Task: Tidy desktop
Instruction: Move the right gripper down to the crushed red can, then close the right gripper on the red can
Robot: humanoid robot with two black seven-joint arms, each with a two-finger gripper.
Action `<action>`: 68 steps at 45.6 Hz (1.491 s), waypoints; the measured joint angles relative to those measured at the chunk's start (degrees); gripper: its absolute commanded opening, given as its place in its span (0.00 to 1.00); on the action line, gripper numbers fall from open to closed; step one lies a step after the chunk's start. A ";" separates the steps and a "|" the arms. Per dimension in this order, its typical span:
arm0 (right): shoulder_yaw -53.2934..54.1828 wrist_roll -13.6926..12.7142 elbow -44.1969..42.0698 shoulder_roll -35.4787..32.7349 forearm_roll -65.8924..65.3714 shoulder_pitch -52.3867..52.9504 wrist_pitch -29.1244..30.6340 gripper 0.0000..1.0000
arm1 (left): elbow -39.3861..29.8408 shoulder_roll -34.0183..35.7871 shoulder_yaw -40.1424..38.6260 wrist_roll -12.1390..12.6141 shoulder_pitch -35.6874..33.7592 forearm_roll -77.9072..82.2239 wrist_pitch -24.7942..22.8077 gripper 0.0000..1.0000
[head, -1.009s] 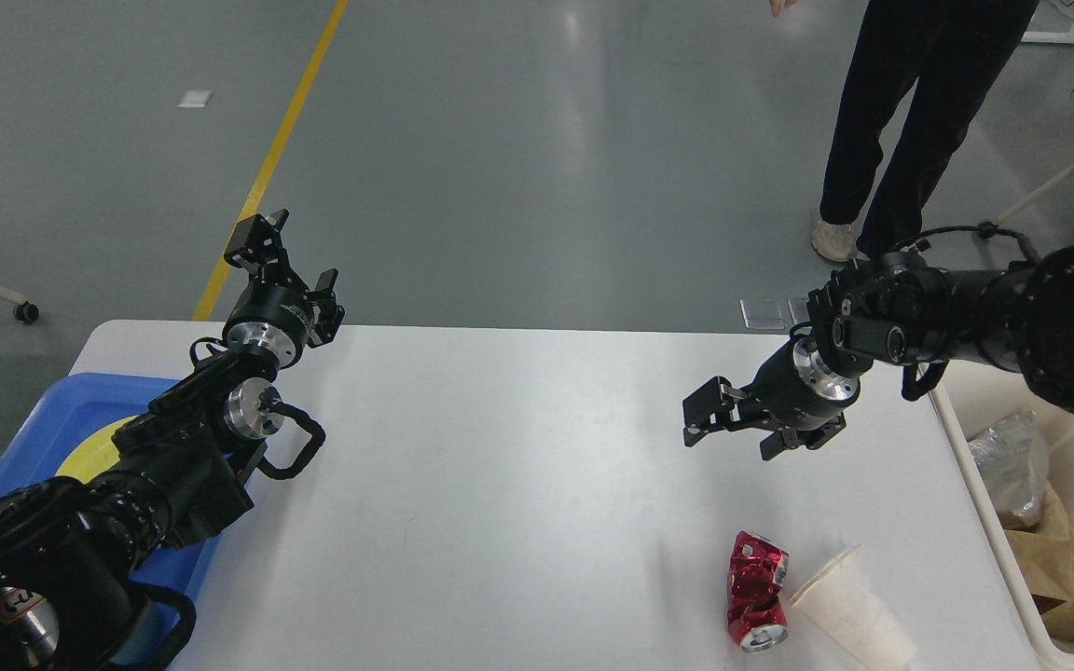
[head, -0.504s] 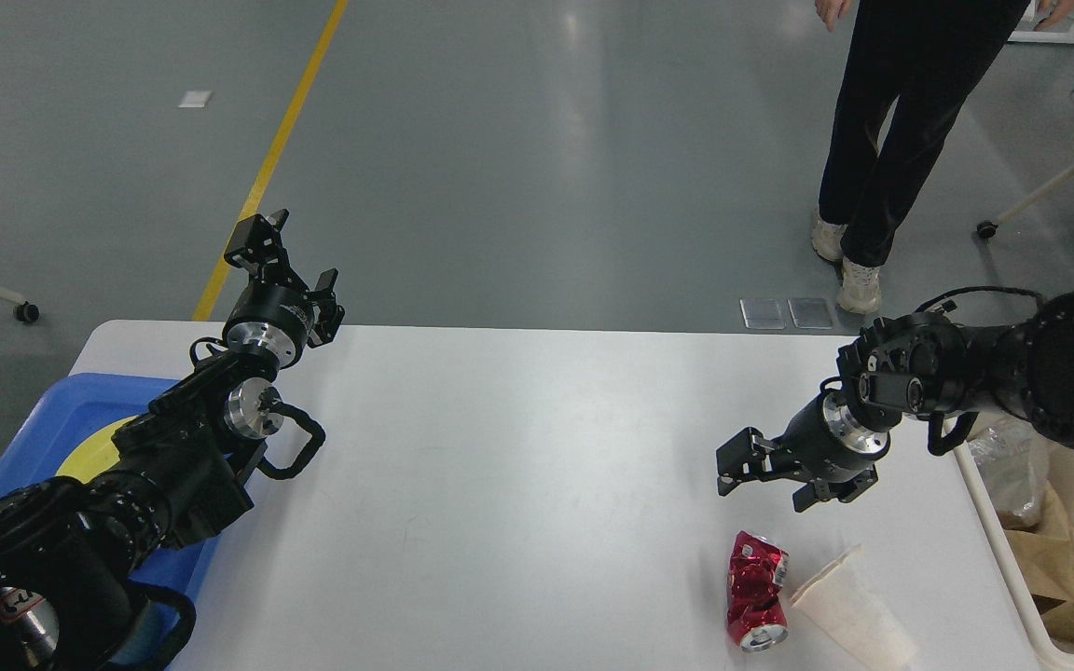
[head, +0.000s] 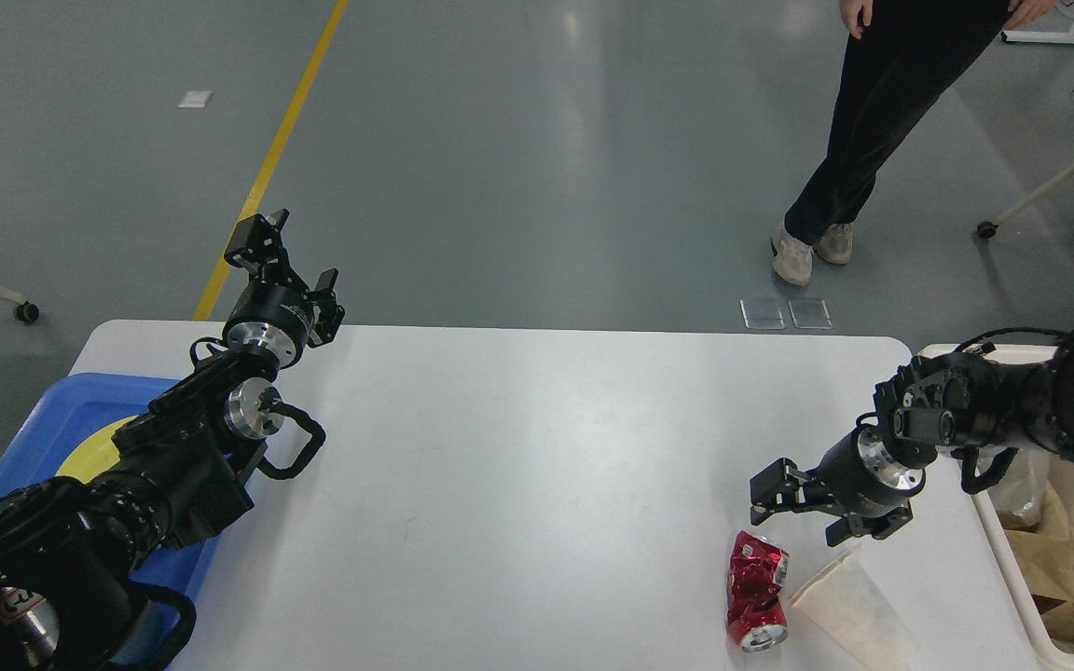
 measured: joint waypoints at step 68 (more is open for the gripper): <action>6.57 0.04 -2.52 1.40 0.61 -9.06 -7.39 0.00 | -0.03 0.01 0.01 0.03 0.00 0.00 0.02 0.96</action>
